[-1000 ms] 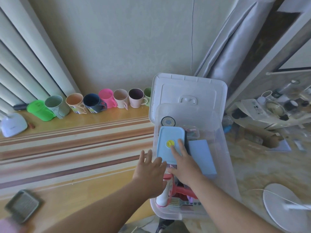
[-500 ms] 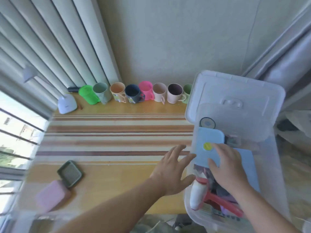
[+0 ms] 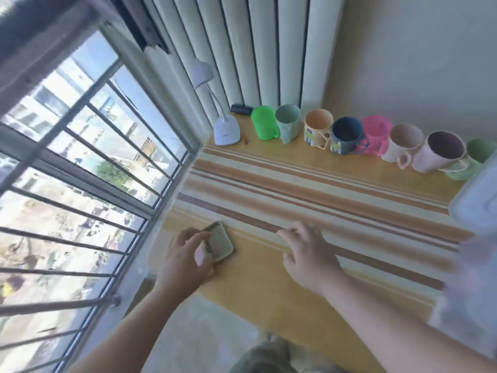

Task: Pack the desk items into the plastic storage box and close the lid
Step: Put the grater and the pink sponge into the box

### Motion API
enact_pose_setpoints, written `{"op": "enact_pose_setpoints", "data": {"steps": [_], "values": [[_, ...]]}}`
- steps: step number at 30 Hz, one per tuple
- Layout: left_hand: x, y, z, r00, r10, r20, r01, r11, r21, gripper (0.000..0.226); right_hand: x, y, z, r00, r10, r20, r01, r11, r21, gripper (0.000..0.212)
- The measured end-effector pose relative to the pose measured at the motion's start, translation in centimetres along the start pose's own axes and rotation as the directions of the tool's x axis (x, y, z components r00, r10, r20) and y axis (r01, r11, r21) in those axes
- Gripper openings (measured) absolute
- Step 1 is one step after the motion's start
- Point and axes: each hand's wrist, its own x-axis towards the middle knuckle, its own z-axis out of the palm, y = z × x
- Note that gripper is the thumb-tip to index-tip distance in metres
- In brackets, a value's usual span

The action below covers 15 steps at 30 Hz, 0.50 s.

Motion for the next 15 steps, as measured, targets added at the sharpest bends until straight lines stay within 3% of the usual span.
{"op": "enact_pose_setpoints", "data": {"steps": [2, 5, 8, 12, 15], "values": [[-0.2, -3.6, -0.4, 0.996, -0.086, 0.034, 0.085, 0.996, 0.035, 0.06, 3.6, -2.3, 2.8, 0.989, -0.002, 0.151, 0.005, 1.0, -0.02, 0.045], [-0.2, -7.6, 0.1, 0.959, -0.21, 0.192, 0.192, 0.975, 0.108, 0.094, 7.9, -5.7, 6.7, 0.951, 0.046, 0.306, -0.028, 0.998, -0.064, 0.054], [-0.1, -10.0, 1.9, 0.901, -0.247, 0.357, 0.185, 0.962, 0.2, 0.125, 10.6, -8.8, 10.6, 0.897, 0.092, 0.431, -0.038, 0.991, -0.131, 0.062], [0.5, -11.4, 4.5, 0.871, -0.236, 0.431, 0.199, 0.971, 0.129, 0.129, 12.2, -10.5, 14.5, 0.868, 0.178, 0.463, -0.112, 0.98, -0.165, 0.043], [0.8, -11.5, 5.8, 0.9, -0.209, 0.383, 0.167, 0.976, 0.14, 0.12, 12.3, -9.5, 15.6, 0.899, 0.196, 0.392, -0.136, 0.975, -0.176, 0.049]]}}
